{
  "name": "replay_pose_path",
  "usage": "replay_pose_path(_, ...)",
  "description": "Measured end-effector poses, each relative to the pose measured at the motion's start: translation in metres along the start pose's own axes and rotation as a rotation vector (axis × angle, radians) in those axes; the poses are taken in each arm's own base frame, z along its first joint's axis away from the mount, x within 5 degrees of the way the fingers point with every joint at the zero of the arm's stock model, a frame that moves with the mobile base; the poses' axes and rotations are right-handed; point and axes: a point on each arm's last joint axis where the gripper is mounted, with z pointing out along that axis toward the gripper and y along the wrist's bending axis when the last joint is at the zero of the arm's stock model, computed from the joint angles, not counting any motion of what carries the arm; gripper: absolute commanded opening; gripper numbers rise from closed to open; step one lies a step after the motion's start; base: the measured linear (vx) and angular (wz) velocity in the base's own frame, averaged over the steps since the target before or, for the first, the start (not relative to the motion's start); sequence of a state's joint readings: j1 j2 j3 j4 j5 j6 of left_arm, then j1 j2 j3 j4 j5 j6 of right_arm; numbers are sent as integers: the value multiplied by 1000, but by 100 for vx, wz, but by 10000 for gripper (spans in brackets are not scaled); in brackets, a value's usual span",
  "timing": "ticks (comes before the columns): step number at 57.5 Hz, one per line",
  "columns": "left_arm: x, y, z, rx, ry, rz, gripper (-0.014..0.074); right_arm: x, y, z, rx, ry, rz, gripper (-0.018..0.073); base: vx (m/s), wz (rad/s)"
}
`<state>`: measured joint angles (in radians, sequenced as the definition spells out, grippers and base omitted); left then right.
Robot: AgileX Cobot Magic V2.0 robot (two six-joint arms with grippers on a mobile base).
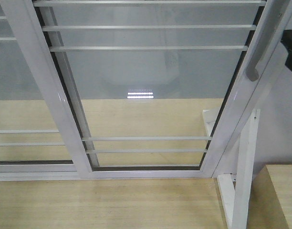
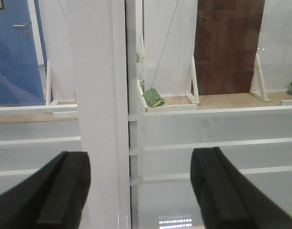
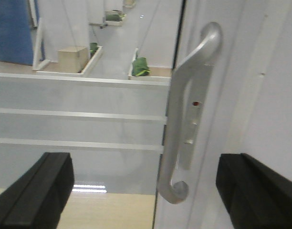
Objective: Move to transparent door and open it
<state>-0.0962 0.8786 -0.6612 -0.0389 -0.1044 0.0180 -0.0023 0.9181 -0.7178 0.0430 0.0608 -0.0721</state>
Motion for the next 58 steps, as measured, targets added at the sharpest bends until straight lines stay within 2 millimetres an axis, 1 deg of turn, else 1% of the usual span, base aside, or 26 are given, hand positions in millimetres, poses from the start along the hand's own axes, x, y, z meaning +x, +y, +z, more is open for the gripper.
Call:
replay_pose_path(8,2,0,0,0,27,0,567,4,-7,3,34,26,16,575,0,0)
replay_pose_path(14,3,0,0,1,29,0,567,8,-8,16,35,40,17,568,0,0)
replay_pose_path(20,3,0,0,1,31,0,567,14,-9,39,38,81,18,568,0,0)
replay_pose_path(26,3,0,0,1,38,0,567,15,-10,62,39,112,19,568,0,0)
replay_pose_path(28,4,0,0,1,40,0,567,14,-11,74,39,115,19,568,0,0)
replay_pose_path(37,5,0,0,1,55,0,567,10,-13,116,41,115,18,568,0,0)
replay_pose_path(45,6,0,0,1,63,0,567,14,-14,153,41,140,18,568,0,0)
replay_pose_path(52,6,0,0,1,68,0,567,19,-15,178,42,146,18,566,0,0)
replay_pose_path(58,6,0,0,1,68,0,567,24,-16,197,43,141,18,546,0,0)
